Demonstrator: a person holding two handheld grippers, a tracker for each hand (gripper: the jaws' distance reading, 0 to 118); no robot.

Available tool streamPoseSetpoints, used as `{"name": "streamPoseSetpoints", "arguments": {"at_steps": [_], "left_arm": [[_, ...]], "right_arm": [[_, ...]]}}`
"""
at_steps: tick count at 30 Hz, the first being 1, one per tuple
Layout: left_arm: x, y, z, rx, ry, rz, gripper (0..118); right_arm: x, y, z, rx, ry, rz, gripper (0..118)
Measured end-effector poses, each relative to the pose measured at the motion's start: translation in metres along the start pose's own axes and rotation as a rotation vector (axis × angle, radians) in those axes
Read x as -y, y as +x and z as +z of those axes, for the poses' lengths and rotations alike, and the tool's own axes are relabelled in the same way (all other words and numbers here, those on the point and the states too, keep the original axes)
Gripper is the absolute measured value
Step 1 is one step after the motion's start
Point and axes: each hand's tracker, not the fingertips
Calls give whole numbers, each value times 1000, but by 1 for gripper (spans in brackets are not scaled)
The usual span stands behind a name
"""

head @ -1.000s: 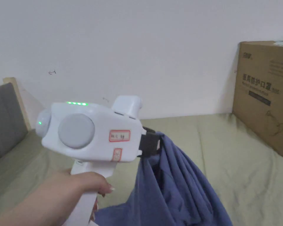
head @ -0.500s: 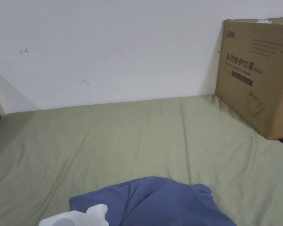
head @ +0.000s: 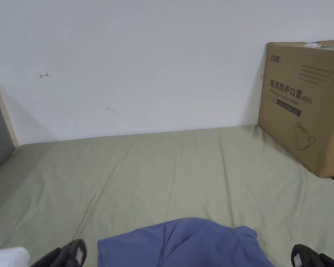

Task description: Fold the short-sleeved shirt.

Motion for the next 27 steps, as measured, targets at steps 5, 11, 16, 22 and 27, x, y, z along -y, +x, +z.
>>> {"name": "streamPoseSetpoints", "arguments": {"at_steps": [5,11,16,22,27], "left_arm": [[31,-27,16,-30,35,-40,0],[19,-9,16,-53,60,-45,0],[-39,-40,-58,2,-134,-8,0],[-45,-103,-253,49,-681,107,92],[12,-124,-342,-111,-781,62,114]], "right_arm": [[5,-13,15,28,89,64,0],[2,-18,11,16,75,78,0],[-2,-15,2,-20,37,56,0],[13,-10,-20,-16,2,56,0],[31,4,-48,13,-117,59,0]]}}
